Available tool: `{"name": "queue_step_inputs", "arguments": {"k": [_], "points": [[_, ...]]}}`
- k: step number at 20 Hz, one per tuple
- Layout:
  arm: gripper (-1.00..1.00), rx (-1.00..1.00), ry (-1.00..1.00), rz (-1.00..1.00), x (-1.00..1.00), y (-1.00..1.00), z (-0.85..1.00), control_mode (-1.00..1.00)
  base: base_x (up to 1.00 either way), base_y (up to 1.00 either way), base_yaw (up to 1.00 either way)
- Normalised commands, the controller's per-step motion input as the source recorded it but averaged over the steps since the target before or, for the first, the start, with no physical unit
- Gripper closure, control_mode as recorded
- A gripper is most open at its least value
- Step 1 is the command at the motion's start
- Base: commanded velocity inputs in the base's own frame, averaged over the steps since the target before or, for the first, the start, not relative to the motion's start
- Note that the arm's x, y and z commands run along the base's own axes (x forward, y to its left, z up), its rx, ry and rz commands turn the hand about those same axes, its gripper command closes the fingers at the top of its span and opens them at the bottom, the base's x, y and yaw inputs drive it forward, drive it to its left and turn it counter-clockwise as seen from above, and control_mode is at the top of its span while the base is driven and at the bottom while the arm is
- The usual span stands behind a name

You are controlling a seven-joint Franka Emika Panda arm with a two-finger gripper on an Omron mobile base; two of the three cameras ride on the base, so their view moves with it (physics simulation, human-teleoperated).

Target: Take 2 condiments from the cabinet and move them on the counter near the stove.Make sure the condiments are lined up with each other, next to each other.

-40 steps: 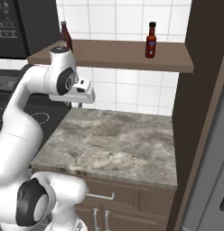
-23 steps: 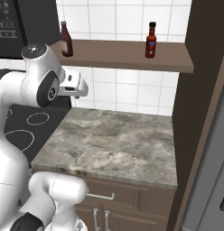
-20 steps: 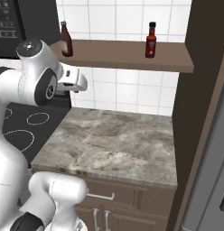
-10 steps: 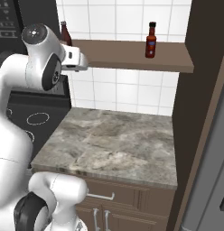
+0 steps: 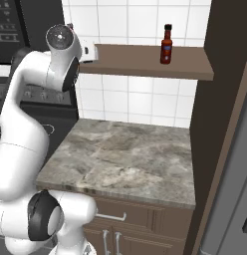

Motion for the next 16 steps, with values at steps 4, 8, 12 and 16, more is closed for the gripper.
{"name": "queue_step_inputs", "arguments": {"k": [4, 8, 12, 16], "points": [[-1.0, 0.0, 0.0, 0.06, 0.53, 0.31, 0.43, -1.0, 0.0, 0.0, 0.0], [-1.0, 0.0, 0.0, 0.01, 0.53, 0.33, 0.16, -1.0, 0.0, 0.0, 0.0], [-1.0, 0.0, 0.0, 0.0, 0.48, 0.14, 0.01, -1.0, 0.0, 0.0, 0.0], [-1.0, 0.0, 0.0, 0.0, 0.36, 0.0, 0.0, -1.0, 0.0, 0.0, 0.0]]}}
